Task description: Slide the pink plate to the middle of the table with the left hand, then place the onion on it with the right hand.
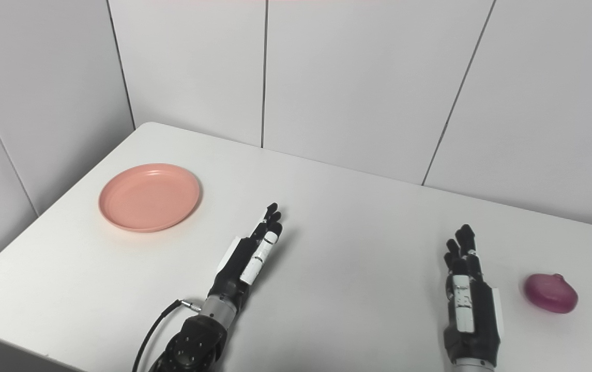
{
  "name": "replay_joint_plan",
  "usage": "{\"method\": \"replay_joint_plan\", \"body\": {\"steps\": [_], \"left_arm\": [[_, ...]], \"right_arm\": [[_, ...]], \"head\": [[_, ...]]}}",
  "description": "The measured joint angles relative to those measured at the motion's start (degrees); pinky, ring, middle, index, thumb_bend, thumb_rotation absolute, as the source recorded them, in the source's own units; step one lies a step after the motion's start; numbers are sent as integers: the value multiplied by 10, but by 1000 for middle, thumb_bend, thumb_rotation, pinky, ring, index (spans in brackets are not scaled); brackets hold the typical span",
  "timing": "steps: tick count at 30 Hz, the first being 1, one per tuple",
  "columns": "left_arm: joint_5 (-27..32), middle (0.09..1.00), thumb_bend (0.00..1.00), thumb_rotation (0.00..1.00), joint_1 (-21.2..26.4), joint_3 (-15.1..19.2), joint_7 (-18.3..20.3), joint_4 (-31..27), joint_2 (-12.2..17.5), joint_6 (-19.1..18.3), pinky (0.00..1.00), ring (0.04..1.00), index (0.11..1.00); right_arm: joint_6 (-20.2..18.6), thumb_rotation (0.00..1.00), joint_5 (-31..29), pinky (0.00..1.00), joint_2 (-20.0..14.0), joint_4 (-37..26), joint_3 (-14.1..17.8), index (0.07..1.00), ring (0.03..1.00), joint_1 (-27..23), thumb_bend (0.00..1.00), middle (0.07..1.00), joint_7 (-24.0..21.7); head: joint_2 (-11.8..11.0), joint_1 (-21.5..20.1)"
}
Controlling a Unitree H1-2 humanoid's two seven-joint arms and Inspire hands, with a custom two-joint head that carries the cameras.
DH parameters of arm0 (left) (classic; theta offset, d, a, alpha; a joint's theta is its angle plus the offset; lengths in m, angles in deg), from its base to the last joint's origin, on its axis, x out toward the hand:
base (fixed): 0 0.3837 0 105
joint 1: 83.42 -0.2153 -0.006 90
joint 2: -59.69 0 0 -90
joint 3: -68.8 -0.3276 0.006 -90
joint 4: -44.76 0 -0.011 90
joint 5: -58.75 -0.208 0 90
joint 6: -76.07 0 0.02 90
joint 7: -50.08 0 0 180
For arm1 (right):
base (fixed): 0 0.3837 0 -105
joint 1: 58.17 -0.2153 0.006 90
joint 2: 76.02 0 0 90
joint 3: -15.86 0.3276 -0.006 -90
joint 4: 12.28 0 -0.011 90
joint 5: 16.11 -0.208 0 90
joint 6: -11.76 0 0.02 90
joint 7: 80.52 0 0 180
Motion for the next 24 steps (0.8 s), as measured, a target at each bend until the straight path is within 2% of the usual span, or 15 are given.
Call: {"method": "replay_joint_plan", "body": {"steps": [7,13,16,18,20,24], "left_arm": [[20,1000,584,1000,1,16,-6,7,-16,15,1000,1000,1000],[36,1000,496,1000,4,18,-6,13,-17,27,1000,1000,1000],[66,1000,497,1000,16,19,10,27,-17,38,1000,1000,1000],[76,1000,527,1000,22,19,15,35,-19,47,1000,1000,996],[77,1000,541,1000,26,19,16,40,-19,47,1000,1000,981],[63,996,548,1000,29,17,6,44,-21,47,1000,1000,970]], "right_arm": [[9,818,0,1000,-4,5,1,980,972,-4,704,981,-4],[11,812,0,988,-5,8,2,969,960,-5,702,967,-5],[16,803,-2,989,-6,11,4,970,961,-7,702,968,-7],[17,843,-6,997,-8,12,4,993,981,-8,707,990,-11],[17,904,-13,1000,-13,14,3,1000,999,-10,680,999,-20],[17,908,-19,1000,-30,19,1,1000,1000,-11,671,1000,-36]], "head": [[-4,4],[-9,11],[-19,38],[-25,54],[-33,70],[-40,85]]}}
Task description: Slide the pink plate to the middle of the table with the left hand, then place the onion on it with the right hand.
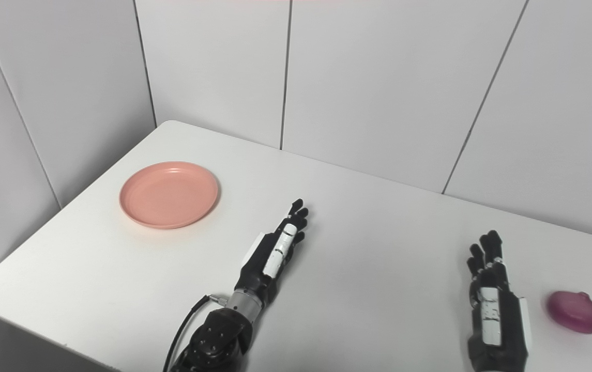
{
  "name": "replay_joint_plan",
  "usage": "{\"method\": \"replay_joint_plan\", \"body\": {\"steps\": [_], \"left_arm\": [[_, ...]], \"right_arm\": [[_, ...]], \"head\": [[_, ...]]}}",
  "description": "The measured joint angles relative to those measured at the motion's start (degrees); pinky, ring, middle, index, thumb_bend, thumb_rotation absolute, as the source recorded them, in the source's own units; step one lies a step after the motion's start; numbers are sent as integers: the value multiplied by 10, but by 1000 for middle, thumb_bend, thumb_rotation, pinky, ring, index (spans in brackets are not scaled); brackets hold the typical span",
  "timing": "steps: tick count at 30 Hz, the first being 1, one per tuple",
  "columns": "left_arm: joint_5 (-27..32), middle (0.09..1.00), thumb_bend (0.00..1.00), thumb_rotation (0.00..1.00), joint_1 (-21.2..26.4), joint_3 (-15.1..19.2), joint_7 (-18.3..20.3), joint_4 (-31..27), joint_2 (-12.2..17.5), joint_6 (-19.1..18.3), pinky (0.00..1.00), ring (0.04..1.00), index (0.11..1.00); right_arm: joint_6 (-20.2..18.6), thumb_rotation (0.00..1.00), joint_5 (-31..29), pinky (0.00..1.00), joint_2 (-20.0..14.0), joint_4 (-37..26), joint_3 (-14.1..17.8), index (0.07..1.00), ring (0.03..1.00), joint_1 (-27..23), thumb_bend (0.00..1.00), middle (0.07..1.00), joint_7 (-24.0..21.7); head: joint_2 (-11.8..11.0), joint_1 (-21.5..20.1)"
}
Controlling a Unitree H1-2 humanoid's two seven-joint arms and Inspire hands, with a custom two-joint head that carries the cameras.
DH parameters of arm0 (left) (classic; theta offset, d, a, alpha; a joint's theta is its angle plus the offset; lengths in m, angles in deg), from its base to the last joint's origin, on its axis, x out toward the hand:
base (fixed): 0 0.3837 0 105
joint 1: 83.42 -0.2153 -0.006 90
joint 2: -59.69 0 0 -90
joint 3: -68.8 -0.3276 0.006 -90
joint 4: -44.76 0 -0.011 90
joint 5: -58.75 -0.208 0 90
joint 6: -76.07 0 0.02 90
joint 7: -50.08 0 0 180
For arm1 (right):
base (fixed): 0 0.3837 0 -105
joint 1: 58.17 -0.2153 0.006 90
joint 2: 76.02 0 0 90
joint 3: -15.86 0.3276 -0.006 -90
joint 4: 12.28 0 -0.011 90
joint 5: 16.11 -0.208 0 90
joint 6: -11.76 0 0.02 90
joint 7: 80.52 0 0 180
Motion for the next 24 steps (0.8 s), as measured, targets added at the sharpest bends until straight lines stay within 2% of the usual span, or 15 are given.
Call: {"method": "replay_joint_plan", "body": {"steps": [6,12,19,24], "left_arm": [[-2,1000,530,1000,1,-6,0,2,-5,0,1000,1000,991],[-12,1000,579,1000,1,-15,2,-3,-4,-18,1000,1000,983],[13,1000,582,1000,15,-2,26,-7,12,-23,1000,1000,999],[14,1000,586,1000,20,2,37,-47,29,-47,1000,1000,993]], "right_arm": [[0,926,-5,1000,-3,2,2,1000,1000,-1,633,1000,0],[0,927,-7,1000,-4,5,3,1000,1000,-2,646,1000,-1],[0,927,-11,1000,-8,9,4,1000,1000,-5,656,1000,-6],[0,926,-16,1000,-11,19,7,1000,1000,-11,677,1000,-11]], "head": [[-4,4],[-6,5],[-8,4],[-9,5]]}}
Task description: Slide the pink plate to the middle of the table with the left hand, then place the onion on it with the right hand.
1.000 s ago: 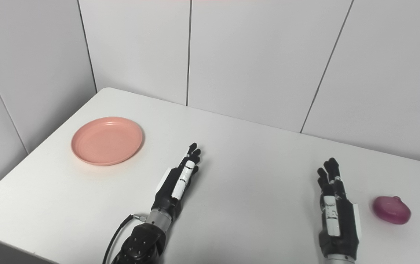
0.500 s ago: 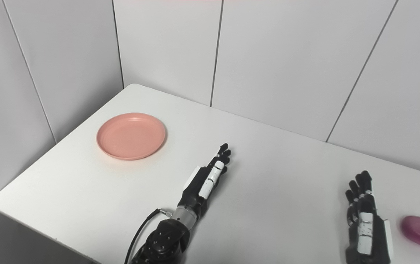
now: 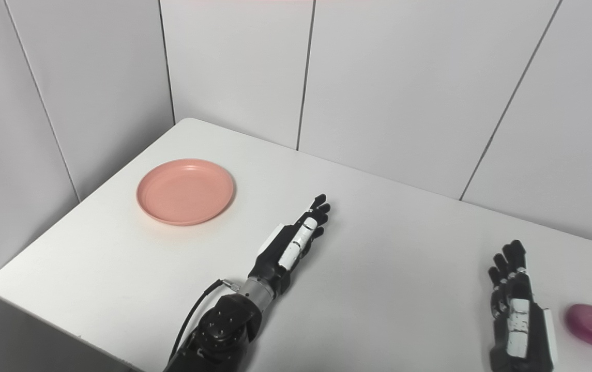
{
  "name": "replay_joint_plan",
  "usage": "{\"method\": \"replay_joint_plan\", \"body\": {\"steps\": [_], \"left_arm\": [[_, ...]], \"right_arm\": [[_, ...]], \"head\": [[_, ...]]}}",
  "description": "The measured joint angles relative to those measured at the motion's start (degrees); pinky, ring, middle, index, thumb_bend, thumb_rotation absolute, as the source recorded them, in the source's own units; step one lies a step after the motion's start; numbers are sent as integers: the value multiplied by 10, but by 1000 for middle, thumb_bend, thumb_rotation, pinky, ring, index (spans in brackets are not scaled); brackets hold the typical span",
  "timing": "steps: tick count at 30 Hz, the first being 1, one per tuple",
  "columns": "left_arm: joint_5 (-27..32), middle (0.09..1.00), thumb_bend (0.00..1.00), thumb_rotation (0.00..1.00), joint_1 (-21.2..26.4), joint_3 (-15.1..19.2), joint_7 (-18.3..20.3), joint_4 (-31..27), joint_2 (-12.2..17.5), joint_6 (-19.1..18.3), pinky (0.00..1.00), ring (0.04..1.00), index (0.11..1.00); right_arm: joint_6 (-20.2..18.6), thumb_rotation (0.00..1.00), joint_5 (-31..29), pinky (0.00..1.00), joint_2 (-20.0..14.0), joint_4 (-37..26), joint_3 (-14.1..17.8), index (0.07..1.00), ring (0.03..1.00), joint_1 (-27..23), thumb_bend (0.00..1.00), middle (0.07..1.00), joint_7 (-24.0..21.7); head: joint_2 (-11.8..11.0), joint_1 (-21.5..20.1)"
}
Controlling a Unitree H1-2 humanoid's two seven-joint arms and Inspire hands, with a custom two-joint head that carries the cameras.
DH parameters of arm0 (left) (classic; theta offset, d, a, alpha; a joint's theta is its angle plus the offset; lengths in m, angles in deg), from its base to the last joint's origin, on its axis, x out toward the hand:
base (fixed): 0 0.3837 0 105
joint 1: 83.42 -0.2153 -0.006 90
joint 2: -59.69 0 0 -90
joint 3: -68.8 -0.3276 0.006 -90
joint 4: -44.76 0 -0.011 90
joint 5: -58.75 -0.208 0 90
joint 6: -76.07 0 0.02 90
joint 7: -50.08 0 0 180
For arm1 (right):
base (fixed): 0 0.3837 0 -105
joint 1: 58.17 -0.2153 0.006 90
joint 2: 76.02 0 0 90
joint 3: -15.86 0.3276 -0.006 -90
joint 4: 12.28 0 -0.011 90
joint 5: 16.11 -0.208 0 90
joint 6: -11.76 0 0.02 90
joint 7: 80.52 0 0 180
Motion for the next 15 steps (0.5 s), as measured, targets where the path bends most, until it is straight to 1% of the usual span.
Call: {"method": "replay_joint_plan", "body": {"steps": [2,7,11,14,15], "left_arm": [[0,1000,587,1000,1,4,0,-9,3,-7,1000,1000,992],[2,998,569,1000,3,10,2,-48,10,-40,1000,1000,998],[4,981,581,1000,16,19,0,-61,18,-44,1000,993,981],[-1,943,592,1000,22,24,-3,-61,18,-48,1000,963,940],[-1,938,592,1000,23,25,-3,-61,18,-51,1000,957,933]], "right_arm": [[0,929,0,1000,-2,3,0,1000,1000,-1,681,1000,0],[0,934,1,1000,-3,3,0,1000,1000,-2,651,1000,0],[0,947,2,1000,-3,4,2,1000,1000,-2,629,1000,1],[0,951,1,1000,-3,6,2,1000,1000,-4,632,1000,1],[0,952,2,1000,-4,7,3,1000,1000,-4,635,1000,1]], "head": [[-2,1],[-4,3],[-9,2],[-11,6],[-16,12]]}}
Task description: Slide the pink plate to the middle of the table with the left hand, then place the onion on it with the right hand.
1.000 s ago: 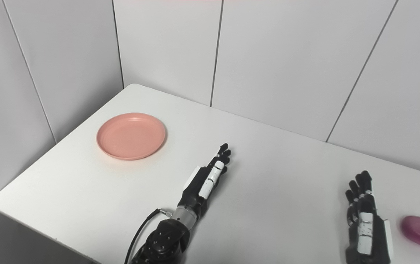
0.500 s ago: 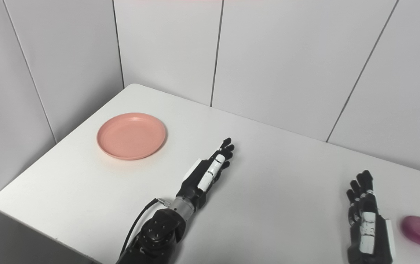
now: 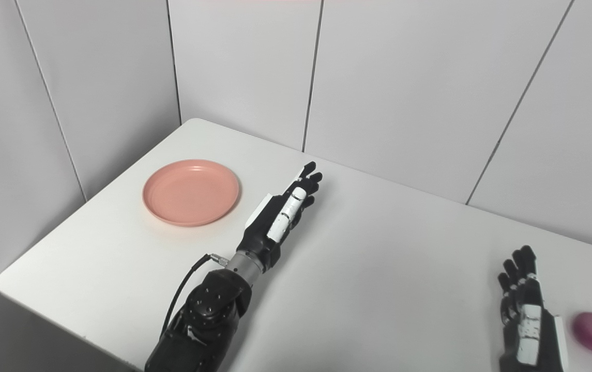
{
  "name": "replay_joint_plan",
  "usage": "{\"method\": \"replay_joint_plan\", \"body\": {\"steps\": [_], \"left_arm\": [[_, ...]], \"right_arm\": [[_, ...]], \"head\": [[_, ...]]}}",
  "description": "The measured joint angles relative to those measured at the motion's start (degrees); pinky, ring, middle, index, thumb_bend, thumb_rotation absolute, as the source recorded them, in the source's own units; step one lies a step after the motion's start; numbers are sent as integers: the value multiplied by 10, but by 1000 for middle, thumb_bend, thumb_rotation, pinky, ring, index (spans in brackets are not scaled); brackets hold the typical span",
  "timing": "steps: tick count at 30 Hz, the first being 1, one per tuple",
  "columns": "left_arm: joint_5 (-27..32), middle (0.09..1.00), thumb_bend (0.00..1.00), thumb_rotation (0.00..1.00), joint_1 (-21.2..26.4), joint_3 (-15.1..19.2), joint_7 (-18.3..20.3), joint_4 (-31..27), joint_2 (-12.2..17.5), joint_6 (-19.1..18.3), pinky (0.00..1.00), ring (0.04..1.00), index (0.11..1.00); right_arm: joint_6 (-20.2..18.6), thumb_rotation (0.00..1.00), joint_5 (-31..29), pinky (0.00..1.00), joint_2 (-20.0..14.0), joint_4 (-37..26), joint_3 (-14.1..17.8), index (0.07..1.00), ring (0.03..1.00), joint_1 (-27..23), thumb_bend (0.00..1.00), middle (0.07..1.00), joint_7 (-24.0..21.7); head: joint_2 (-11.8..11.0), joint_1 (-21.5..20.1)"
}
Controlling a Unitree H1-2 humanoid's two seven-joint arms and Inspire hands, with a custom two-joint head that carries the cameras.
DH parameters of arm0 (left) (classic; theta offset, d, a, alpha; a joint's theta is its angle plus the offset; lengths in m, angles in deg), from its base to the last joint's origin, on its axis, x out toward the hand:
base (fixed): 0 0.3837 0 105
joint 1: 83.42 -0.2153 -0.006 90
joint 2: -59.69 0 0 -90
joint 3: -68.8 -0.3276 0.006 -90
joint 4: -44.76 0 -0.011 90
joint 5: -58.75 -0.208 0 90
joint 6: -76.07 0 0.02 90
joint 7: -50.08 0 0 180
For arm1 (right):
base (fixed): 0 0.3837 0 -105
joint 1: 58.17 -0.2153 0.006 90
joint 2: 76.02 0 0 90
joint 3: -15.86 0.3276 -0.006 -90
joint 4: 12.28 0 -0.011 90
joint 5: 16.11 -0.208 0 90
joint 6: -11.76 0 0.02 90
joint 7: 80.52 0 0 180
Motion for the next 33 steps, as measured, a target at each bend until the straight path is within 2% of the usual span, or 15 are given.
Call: {"method": "replay_joint_plan", "body": {"steps": [8,13,17,23,27,33], "left_arm": [[-24,898,574,1000,17,9,-21,42,9,10,956,919,884],[-25,885,608,1000,26,23,-24,48,20,16,927,898,877],[-24,865,612,1000,35,44,-28,48,31,17,890,873,862],[-15,827,623,1000,68,90,-37,51,66,17,872,837,816],[-7,780,611,1000,85,113,-41,70,85,17,809,791,772],[11,755,624,1000,92,137,-42,101,105,18,812,776,743]], "right_arm": [[12,863,5,1000,-2,20,20,995,999,-12,712,998,12],[19,872,0,1000,-2,25,23,1000,1000,-14,726,1000,11],[19,863,7,1000,-2,25,23,1000,1000,-14,728,1000,14],[19,872,10,1000,-2,23,23,1000,1000,-13,721,999,16],[19,875,10,1000,-2,24,23,1000,1000,-13,717,996,16],[19,890,10,1000,-2,24,24,1000,1000,-14,683,1000,15]], "head": [[-17,25],[-21,31],[-19,31],[-14,27],[-14,26],[-15,26]]}}
